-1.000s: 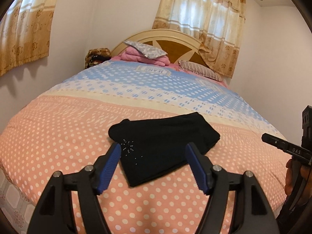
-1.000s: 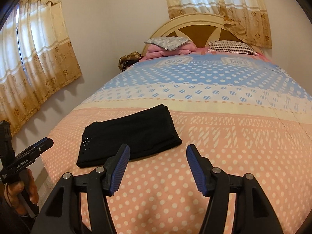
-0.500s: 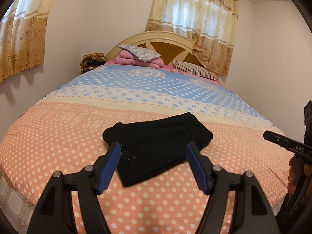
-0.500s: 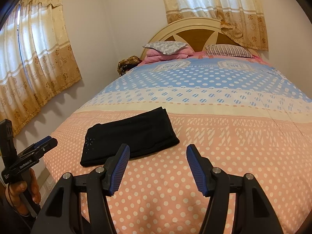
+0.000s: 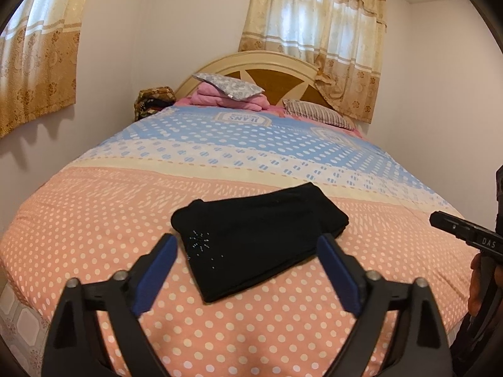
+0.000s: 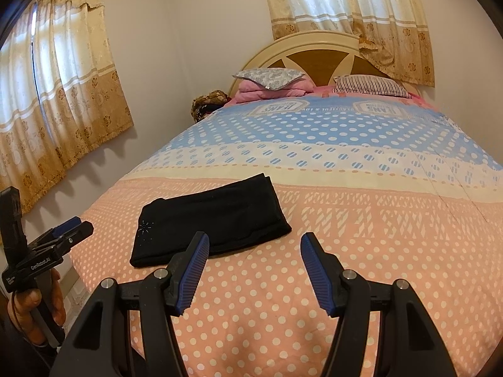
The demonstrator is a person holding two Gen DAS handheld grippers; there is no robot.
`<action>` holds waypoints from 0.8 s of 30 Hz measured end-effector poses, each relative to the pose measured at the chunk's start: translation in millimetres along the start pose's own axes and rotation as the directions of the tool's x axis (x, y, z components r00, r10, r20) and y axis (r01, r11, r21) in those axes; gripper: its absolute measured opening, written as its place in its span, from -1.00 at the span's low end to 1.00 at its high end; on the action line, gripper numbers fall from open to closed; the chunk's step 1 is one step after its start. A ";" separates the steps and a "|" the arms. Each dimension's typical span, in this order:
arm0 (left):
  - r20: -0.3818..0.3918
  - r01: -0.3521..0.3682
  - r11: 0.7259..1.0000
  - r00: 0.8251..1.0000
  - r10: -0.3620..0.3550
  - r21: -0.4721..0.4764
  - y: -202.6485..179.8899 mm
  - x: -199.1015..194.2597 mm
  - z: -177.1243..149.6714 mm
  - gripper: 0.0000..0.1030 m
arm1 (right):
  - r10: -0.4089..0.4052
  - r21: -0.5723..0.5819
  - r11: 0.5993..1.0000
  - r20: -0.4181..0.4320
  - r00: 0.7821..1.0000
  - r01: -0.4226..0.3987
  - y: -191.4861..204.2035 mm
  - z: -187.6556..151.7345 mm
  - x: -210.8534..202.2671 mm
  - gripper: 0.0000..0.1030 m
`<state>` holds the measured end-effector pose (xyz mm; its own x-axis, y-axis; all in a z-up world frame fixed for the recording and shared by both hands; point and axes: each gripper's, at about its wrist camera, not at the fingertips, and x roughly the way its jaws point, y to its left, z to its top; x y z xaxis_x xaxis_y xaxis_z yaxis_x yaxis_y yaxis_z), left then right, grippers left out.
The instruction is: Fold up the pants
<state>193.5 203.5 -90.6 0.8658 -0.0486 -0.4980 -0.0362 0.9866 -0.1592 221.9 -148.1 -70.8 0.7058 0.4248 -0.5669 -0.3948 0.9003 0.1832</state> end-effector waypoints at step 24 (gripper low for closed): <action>0.000 -0.047 0.999 0.999 0.047 0.022 -2.9 0.9 0.5 1.00 | 0.016 -0.034 0.999 0.007 1.000 -0.016 13.3 -1.1 -5.7 0.21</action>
<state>194.6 200.7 -90.1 0.8634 -0.0024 -0.5046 -0.0656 0.9910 -0.1171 212.0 -138.6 -66.0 0.7032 0.4397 -0.5587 -0.4254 0.8899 0.1648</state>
